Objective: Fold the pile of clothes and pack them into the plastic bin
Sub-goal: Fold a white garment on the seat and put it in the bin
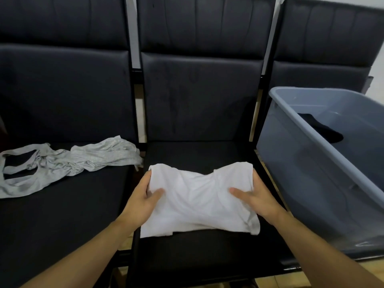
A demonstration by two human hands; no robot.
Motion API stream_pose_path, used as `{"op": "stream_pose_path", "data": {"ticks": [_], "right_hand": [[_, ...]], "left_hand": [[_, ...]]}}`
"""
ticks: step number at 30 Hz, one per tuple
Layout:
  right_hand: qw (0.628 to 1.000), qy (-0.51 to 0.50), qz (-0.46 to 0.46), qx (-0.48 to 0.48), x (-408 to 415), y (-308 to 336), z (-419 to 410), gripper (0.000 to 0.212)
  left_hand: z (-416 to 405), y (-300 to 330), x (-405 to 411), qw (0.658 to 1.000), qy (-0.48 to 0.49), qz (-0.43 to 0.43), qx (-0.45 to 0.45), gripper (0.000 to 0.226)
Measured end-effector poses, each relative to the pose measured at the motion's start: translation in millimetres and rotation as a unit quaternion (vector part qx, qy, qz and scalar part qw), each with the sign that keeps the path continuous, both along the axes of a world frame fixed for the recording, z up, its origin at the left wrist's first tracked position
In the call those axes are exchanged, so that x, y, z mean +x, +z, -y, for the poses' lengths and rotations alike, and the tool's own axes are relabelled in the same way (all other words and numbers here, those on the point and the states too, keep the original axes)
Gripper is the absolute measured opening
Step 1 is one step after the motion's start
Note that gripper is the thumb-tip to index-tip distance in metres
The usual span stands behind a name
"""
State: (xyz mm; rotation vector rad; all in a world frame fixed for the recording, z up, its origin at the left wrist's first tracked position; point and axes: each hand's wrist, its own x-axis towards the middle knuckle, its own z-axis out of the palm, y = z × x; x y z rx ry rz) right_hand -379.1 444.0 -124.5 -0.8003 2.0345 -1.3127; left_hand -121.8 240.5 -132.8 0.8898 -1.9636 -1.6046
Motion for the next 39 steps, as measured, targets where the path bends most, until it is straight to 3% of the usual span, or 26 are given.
{"op": "stream_pose_path", "data": {"ticks": [7, 10, 13, 15, 17, 18, 19, 22, 24, 27, 30, 34, 36, 39], "right_hand": [[0.991, -0.048, 0.089, -0.084, -3, 8, 15, 0.060], [0.996, -0.061, 0.067, -0.014, -7, -16, 15, 0.059], [0.990, -0.048, 0.025, 0.130, -12, -39, 10, 0.072], [0.976, -0.063, -0.018, 0.206, -19, -45, 10, 0.081], [0.955, -0.083, -0.120, 0.259, -23, -44, 13, 0.079], [0.941, -0.083, -0.185, 0.269, -23, -43, 15, 0.072], [0.931, -0.072, -0.242, 0.262, -20, -41, 18, 0.062], [0.916, 0.073, -0.346, 0.189, -6, -35, 31, 0.032], [0.882, 0.223, -0.383, 0.162, 4, -40, 38, 0.032], [0.851, 0.341, -0.348, 0.197, 19, -49, 41, 0.042], [0.831, 0.332, -0.348, 0.281, 30, -45, 42, 0.047], [0.832, 0.306, -0.294, 0.357, 46, -32, 44, 0.047], [0.854, 0.294, -0.219, 0.369, 55, -28, 40, 0.043], [0.912, 0.222, -0.160, 0.307, 55, -23, 45, 0.030]], "left_hand": [[6, 5, -7, 0.997, 0.050, -0.029, 0.045, 0.037], [16, -13, -9, 0.997, 0.043, 0.062, 0.026, 0.031], [28, -34, 0, 0.980, 0.005, 0.200, -0.006, 0.048], [31, -42, 2, 0.952, 0.004, 0.298, -0.075, 0.051], [25, -41, 1, 0.894, 0.032, 0.379, -0.236, 0.050], [18, -37, 0, 0.874, 0.036, 0.369, -0.315, 0.048], [8, -32, -2, 0.876, 0.022, 0.330, -0.351, 0.043], [-23, -17, -11, 0.909, -0.141, 0.243, -0.309, 0.025], [-43, -14, -15, 0.882, -0.262, 0.263, -0.290, 0.024], [-53, -22, -12, 0.812, -0.342, 0.314, -0.354, 0.039], [-44, -27, -10, 0.788, -0.319, 0.334, -0.407, 0.044], [-27, -27, -11, 0.762, -0.255, 0.394, -0.446, 0.045], [-19, -29, -13, 0.773, -0.227, 0.415, -0.422, 0.043], [-11, -35, -21, 0.823, -0.139, 0.410, -0.368, 0.035]]}}
